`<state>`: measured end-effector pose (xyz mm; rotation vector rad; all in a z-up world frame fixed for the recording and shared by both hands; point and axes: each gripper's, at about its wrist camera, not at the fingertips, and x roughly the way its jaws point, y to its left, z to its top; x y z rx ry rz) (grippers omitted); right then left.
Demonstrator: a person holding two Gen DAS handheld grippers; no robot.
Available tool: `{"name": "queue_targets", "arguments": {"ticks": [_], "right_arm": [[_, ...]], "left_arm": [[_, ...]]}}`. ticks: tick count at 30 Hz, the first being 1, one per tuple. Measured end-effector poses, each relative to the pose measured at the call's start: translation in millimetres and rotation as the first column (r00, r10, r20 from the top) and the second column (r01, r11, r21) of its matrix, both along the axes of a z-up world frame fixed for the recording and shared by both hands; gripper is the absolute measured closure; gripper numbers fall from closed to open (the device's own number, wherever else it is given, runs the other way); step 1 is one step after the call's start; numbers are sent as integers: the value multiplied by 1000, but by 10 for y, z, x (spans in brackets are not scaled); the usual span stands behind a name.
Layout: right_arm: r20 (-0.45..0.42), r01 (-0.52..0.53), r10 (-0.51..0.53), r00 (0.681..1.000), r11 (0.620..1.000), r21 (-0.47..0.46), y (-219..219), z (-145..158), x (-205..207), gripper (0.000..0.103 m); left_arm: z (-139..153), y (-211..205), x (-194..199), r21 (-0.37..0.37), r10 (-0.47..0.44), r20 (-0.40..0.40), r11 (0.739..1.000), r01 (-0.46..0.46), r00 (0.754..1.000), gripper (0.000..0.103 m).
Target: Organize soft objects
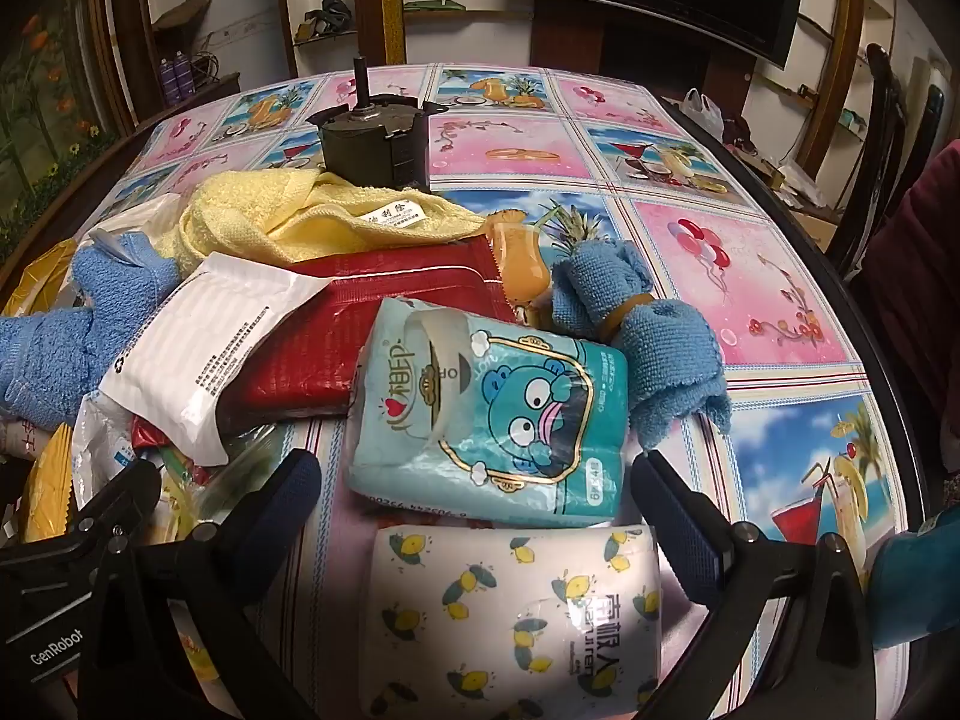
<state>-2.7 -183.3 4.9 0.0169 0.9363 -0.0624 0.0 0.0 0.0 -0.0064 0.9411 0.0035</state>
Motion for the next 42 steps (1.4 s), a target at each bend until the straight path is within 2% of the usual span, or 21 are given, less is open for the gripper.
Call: {"name": "queue_targets", "arguments": {"ticks": [11,16,19,21,22,24,29,32,37,42], "right_arm": [[0,-1,1,1000,1000,3,-4,2,5,0],[-56,9,-9,998,1000,3,-21,4,-26,0],[-78,-1,2,997,1000,3,-36,27,-57,0],[-75,14,-14,997,1000,-1,-35,40,-143,1],[-59,16,-16,998,1000,-2,-39,58,-199,1],[-9,20,-21,1000,999,-31,2,153,-353,1],[181,30,-5,983,990,-138,142,539,-778,1],[275,45,4,961,984,-173,219,737,-971,0],[351,59,17,936,977,-204,305,917,-1102,0],[352,71,8,936,975,-211,304,886,-1088,0]], "left_arm": [[0,1,-4,0,1,-3,1000,-1,1000,0],[-3,8,-126,4,10,-7,1000,-10,1000,0],[-3,-37,-260,-17,-36,-8,999,36,999,0],[77,-4,-275,-83,-79,-8,994,78,997,1],[137,35,-340,-118,-81,11,990,82,997,1],[284,95,-506,-141,-73,81,986,84,994,1],[667,197,-989,-110,-99,260,985,132,960,1],[785,237,-1163,-92,-108,314,985,144,943,1],[769,228,-1287,-93,-134,303,981,169,943,1],[691,100,-1356,-14,-149,294,987,160,944,1]]}}
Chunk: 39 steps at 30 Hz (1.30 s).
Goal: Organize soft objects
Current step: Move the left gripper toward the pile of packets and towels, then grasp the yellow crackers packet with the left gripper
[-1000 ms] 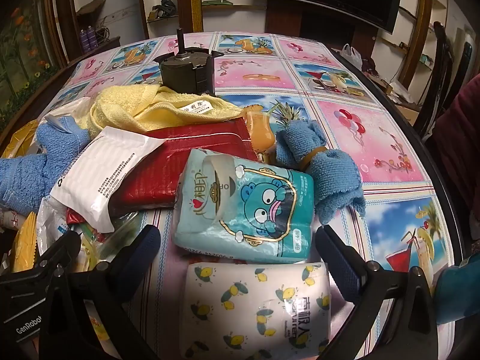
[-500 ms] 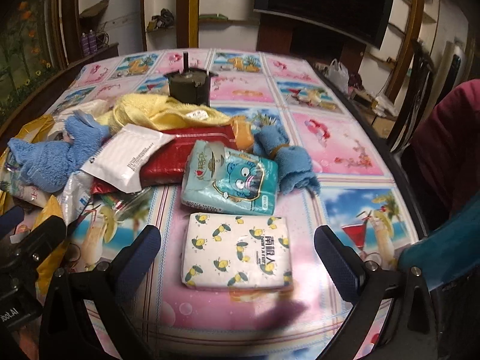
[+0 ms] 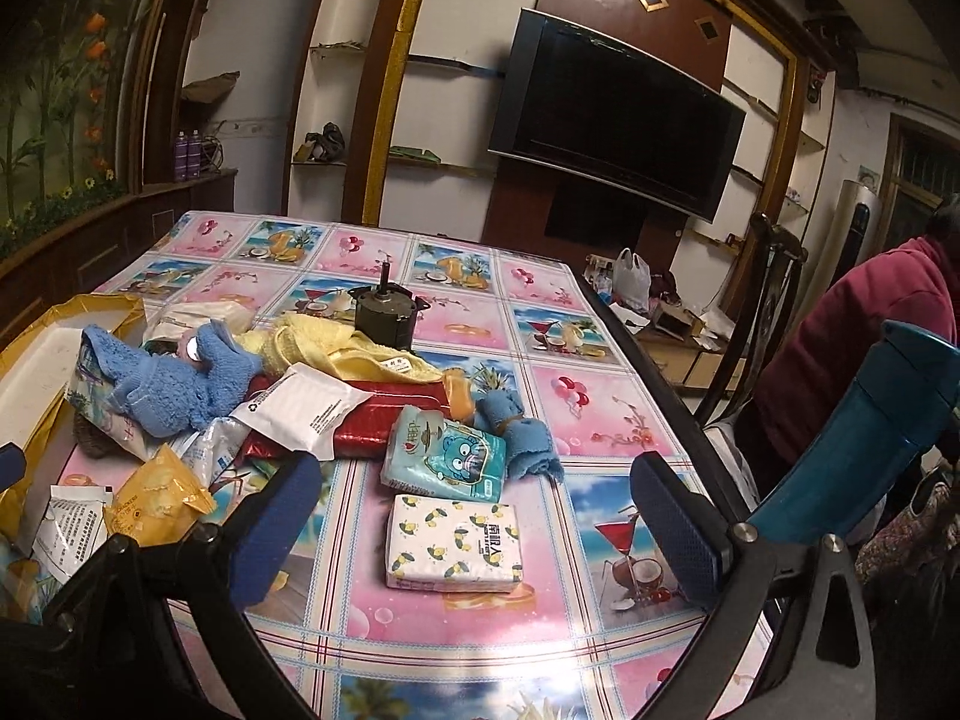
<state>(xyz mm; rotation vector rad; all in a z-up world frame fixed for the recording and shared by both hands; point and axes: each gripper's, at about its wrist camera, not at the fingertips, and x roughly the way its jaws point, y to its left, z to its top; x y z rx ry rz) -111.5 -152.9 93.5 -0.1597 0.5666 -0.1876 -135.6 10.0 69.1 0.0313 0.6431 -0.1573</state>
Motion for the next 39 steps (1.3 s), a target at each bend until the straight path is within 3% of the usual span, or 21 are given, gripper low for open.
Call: {"name": "queue_targets", "arguments": {"ticks": [3,5,7,9,12,15,18,19,20,22,26,29,36,37,39], "right_arm": [[10,15,-15,1000,1000,-5,-14,-14,-36,0],[39,15,-15,999,1000,1,-28,-3,-83,0],[84,-2,2,996,1000,4,-16,21,-122,0],[98,-97,96,991,995,8,43,21,-81,0],[-29,-240,241,970,970,34,199,-39,184,0],[-133,-367,393,910,912,182,301,-123,414,1],[-170,-435,502,848,842,317,350,-173,555,15],[-184,-444,525,831,825,349,365,-196,601,22],[-191,-453,549,814,805,383,365,-215,635,37],[-207,-454,575,792,781,429,364,-266,689,49],[-203,-434,554,807,791,432,275,-280,715,49],[-190,-408,528,827,799,442,135,-260,728,48],[-192,-349,482,855,808,475,-67,-294,811,47],[-194,-349,482,855,809,474,-69,-299,812,47],[-196,-348,480,855,812,469,-87,-311,827,47]], "left_arm": [[-45,5,-33,-49,-61,-21,997,60,998,1],[-90,107,-21,-136,-103,-48,986,96,993,1],[-128,284,9,-239,-105,-68,967,86,992,1],[-143,424,35,-276,-74,-108,960,42,991,1],[-105,601,71,-272,-43,-147,962,1,988,4],[-22,760,52,-285,-18,-132,958,-20,991,4],[-50,801,99,-224,-8,-150,974,-26,989,4],[-73,777,112,-210,-18,-156,978,-15,988,4],[-101,761,134,-203,-32,-164,979,-2,986,4],[-115,728,175,-208,-63,-177,978,25,982,4],[49,781,331,-261,-68,-135,965,31,989,5],[146,853,544,-261,-29,-113,965,-1,993,5],[-32,973,998,-302,-3,-173,952,-50,985,6],[-47,1000,1013,-309,-3,-168,950,-50,986,12],[-86,1049,1046,-334,-24,-165,942,-33,986,42]]}}
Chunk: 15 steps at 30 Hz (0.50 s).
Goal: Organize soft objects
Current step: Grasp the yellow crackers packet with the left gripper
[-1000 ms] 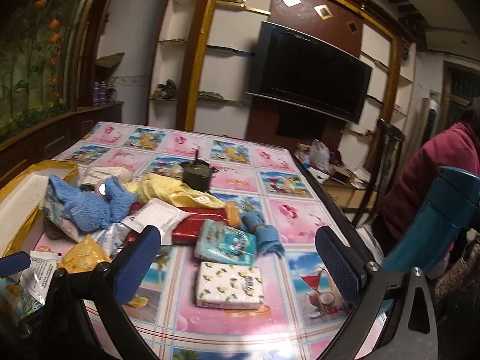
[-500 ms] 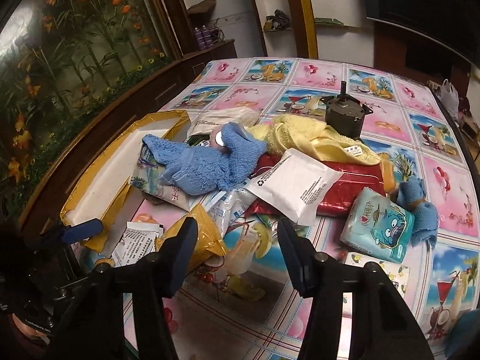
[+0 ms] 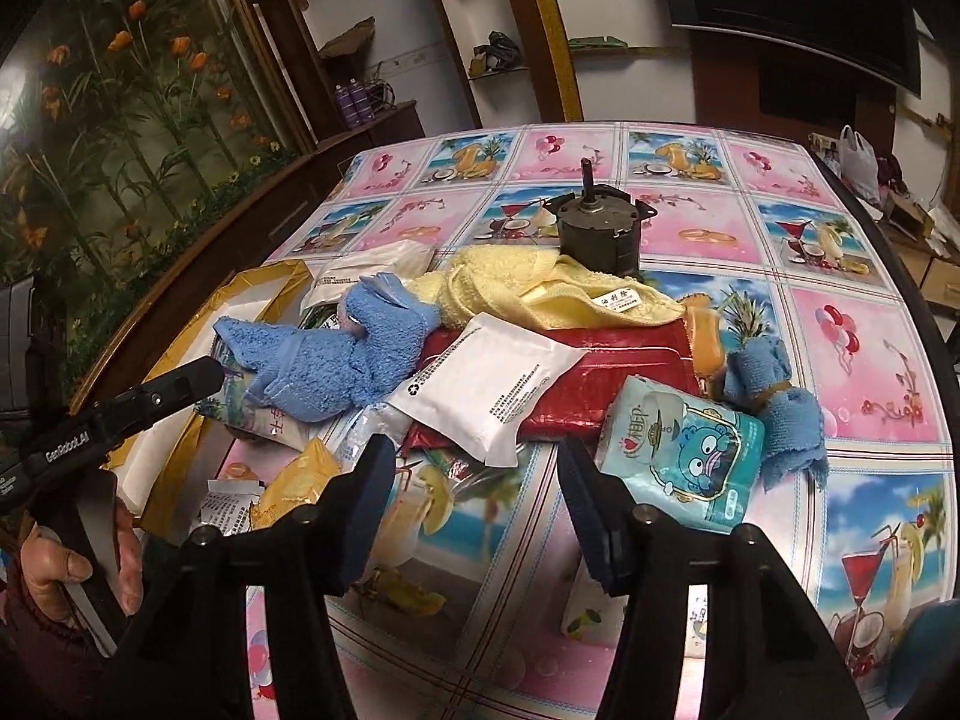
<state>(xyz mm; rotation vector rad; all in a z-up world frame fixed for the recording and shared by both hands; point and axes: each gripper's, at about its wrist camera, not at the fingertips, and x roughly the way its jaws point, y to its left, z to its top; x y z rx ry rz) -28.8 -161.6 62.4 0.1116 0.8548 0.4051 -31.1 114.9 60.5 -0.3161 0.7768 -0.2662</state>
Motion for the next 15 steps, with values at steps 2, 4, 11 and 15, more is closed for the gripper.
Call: {"name": "queue_targets", "arguments": {"ticks": [2,4,11,15], "right_arm": [[2,15,-15,1000,1000,-1,-36,3,16,47],[-1,31,-31,1000,999,17,-99,9,42,47],[-10,87,-87,996,996,30,-295,-2,97,47],[-26,117,-116,993,991,62,-439,-2,100,47]], "left_arm": [[-37,-18,52,21,-22,-20,1000,22,1000,73],[-48,-52,47,29,-44,-14,999,44,999,73],[-6,-192,145,86,-59,2,995,59,998,73],[27,-223,54,113,-80,49,991,74,996,93]]}}
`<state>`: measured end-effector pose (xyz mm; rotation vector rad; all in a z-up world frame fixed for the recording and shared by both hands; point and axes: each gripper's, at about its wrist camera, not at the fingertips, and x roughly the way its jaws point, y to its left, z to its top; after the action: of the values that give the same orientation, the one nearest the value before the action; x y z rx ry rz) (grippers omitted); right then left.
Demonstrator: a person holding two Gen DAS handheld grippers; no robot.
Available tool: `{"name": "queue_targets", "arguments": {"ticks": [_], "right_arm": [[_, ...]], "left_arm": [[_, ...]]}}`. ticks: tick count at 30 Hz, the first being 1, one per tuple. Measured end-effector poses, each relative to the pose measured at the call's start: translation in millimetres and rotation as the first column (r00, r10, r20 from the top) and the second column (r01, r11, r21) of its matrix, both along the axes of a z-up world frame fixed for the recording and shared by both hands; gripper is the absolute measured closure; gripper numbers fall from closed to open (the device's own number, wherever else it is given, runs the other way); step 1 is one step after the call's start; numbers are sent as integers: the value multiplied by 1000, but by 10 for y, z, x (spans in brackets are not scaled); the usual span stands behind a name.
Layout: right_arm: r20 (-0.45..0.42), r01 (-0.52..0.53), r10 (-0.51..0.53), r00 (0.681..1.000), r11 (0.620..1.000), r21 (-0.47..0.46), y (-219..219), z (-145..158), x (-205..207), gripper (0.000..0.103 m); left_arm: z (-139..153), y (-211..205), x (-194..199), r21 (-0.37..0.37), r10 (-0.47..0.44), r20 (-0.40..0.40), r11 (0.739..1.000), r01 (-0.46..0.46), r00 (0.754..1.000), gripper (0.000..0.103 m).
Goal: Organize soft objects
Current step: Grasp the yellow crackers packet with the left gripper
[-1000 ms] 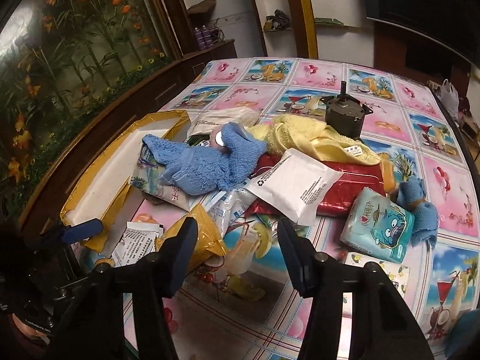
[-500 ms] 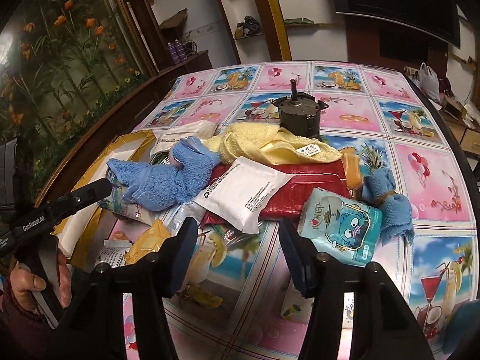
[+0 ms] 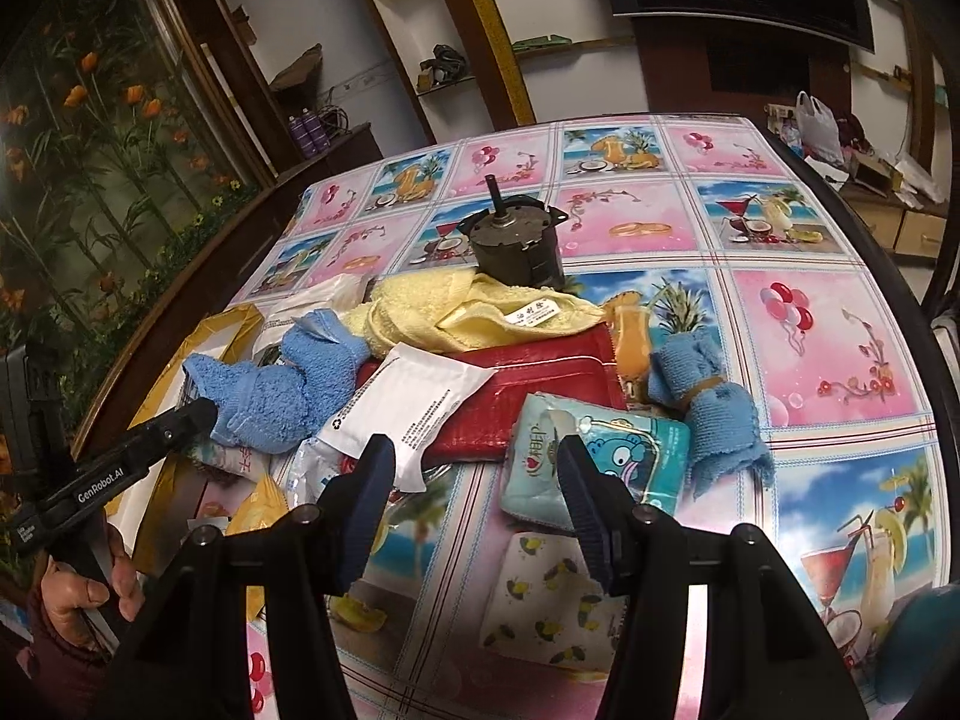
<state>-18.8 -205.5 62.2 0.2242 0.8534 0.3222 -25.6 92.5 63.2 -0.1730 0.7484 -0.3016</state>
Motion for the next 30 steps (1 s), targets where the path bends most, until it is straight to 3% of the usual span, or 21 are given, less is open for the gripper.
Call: {"name": "queue_targets", "arguments": {"ticks": [5,9,13,18,24,30], "right_arm": [[-26,37,-36,999,999,26,-215,-12,-2,46],[-68,19,-20,997,1000,-15,-225,-84,-50,46],[-97,13,-22,995,995,-94,-195,-188,-147,46],[-82,4,-19,996,985,-173,-67,-256,-197,33],[-55,61,-88,995,923,-379,107,-326,-200,28],[-130,77,-130,983,933,-351,34,-470,-169,22]], "left_arm": [[21,93,-122,-35,-6,11,999,6,1000,95],[32,145,-237,-71,-22,12,997,22,1000,95],[101,178,-407,-104,-32,29,994,35,999,96],[219,209,-559,-144,-40,58,988,48,997,95],[353,226,-749,-145,-44,108,988,60,993,95],[237,317,-736,-157,-25,51,987,33,998,95]]}}
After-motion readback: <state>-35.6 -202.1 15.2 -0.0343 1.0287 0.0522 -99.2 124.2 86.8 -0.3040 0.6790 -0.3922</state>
